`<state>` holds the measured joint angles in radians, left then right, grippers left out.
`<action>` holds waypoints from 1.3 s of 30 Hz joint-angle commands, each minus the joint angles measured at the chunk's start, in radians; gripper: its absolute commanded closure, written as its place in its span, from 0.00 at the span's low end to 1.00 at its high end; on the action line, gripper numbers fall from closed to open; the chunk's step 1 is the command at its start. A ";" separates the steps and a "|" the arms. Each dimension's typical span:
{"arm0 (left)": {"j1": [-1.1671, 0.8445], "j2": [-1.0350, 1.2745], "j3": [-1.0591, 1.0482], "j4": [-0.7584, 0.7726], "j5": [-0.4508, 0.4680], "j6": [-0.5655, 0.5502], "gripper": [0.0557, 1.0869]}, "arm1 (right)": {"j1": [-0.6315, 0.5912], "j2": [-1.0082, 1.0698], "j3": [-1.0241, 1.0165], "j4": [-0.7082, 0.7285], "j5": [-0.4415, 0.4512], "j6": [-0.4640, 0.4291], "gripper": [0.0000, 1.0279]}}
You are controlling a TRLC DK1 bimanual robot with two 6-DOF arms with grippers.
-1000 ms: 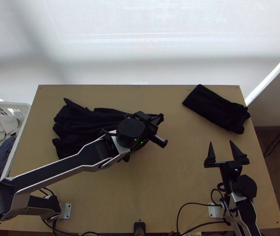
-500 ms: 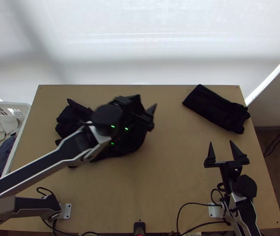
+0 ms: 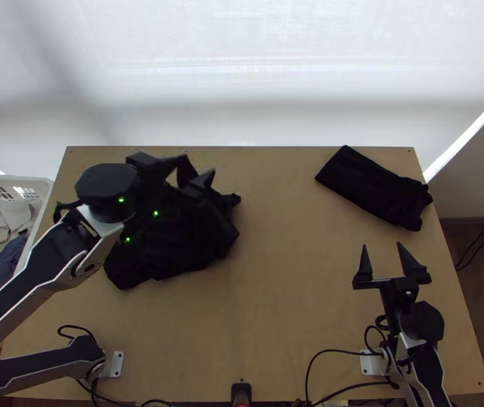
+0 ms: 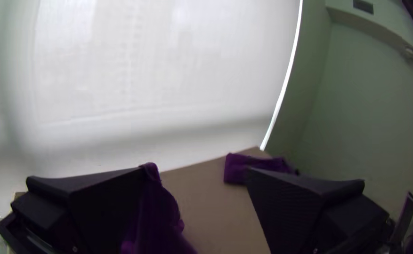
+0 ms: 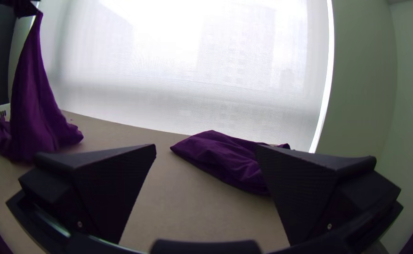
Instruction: Fold the t-shirt
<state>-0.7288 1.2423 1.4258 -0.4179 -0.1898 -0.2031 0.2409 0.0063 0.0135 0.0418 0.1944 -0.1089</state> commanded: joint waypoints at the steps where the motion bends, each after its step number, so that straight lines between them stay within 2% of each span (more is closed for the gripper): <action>1: -0.026 0.062 0.101 -0.179 -0.010 0.083 0.04 | -0.005 -0.008 -0.010 -0.011 0.002 -0.014 0.03; 3: -0.046 0.103 0.157 -0.268 -0.103 0.106 0.04 | -0.005 -0.008 -0.010 -0.011 0.002 -0.014 0.03; 5: -0.058 0.111 0.170 -0.282 -0.161 0.142 0.04 | -0.005 -0.008 -0.010 -0.011 0.002 -0.014 0.03; 12: -0.006 0.103 0.219 -0.346 -0.138 0.163 0.04 | -0.005 -0.006 -0.010 -0.011 0.002 -0.014 0.03; 16: 0.121 0.106 0.194 -0.386 -0.117 0.166 0.04 | -0.005 -0.008 -0.010 -0.011 0.002 -0.014 0.03; 21: 0.321 0.075 0.137 -0.476 0.033 0.194 0.04 | -0.005 -0.008 -0.010 -0.011 0.002 -0.014 0.03; 26: 0.457 0.017 0.005 -0.567 0.047 0.235 0.04 | -0.005 -0.008 -0.010 -0.011 0.002 -0.014 0.03; 34: 0.663 -0.040 -0.283 -0.558 0.047 0.346 0.05 | -0.005 -0.008 -0.010 -0.011 0.002 -0.014 0.03; 39: 0.752 -0.021 -0.415 -0.412 0.052 0.401 0.05 | -0.005 -0.008 -0.010 -0.011 0.002 -0.014 0.03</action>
<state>-0.0128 1.2179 1.0710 -0.8856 -0.1440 0.1528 0.2409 0.0063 0.0135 0.0418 0.1944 -0.1089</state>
